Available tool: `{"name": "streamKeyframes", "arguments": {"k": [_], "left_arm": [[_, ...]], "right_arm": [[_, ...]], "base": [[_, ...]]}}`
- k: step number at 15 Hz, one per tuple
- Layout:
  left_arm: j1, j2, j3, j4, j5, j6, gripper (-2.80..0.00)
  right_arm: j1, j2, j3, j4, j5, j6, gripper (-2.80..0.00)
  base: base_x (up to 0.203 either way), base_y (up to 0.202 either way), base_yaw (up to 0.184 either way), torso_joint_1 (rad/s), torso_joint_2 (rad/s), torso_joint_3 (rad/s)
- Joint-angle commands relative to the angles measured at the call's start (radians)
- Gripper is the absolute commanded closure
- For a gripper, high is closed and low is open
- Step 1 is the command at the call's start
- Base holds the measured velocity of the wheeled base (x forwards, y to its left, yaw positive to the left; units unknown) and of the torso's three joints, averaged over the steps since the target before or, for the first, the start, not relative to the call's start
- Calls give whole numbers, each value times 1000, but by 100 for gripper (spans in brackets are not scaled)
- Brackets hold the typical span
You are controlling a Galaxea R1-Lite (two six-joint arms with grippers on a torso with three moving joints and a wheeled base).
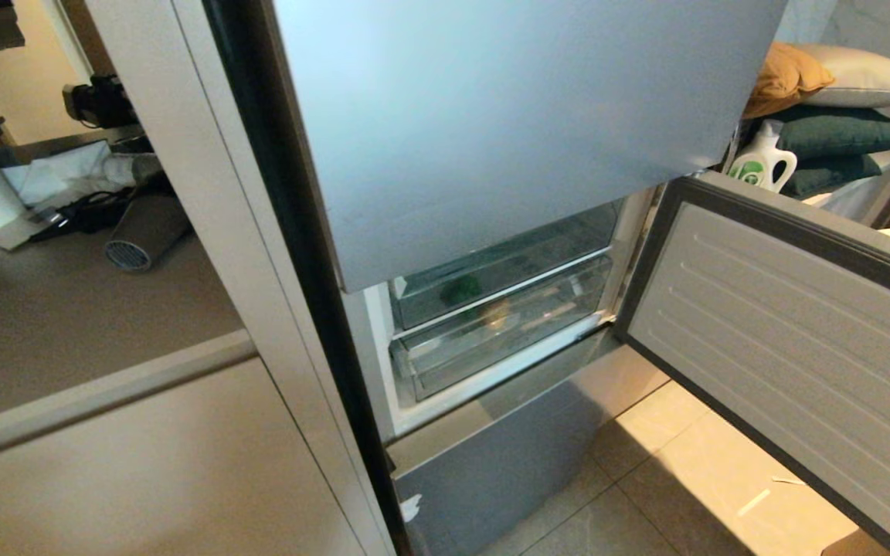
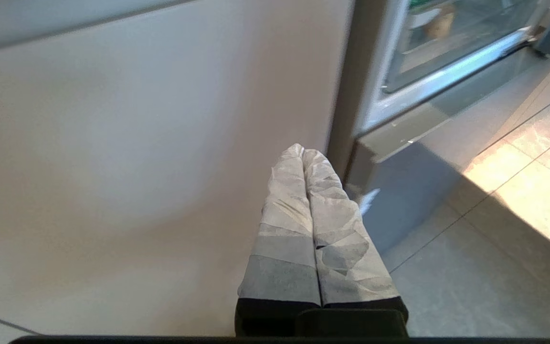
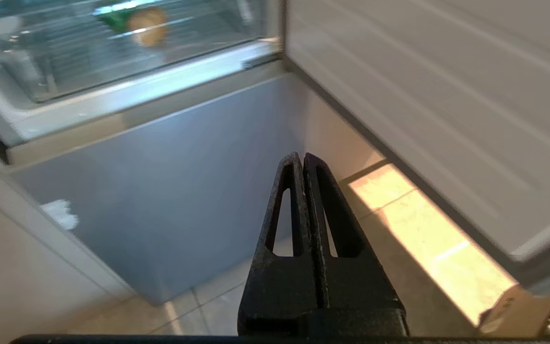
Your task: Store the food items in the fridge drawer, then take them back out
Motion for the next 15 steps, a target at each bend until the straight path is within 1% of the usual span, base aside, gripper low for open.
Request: {"name": "streamKeyframes", "arguments": {"k": [1,4,15], "left_arm": [[0,-1,0,0,0,0,0],[0,0,0,0,0,0,0],[0,0,0,0,0,1,0]], "right_arm": [[0,2,0,0,0,1,0],[0,2,0,0,0,1,0],[0,2,0,0,0,1,0]], "base": [[0,-196,2,0,4,2],[0,-140,1,2,2,2],[0,0,0,0,0,0]]}}
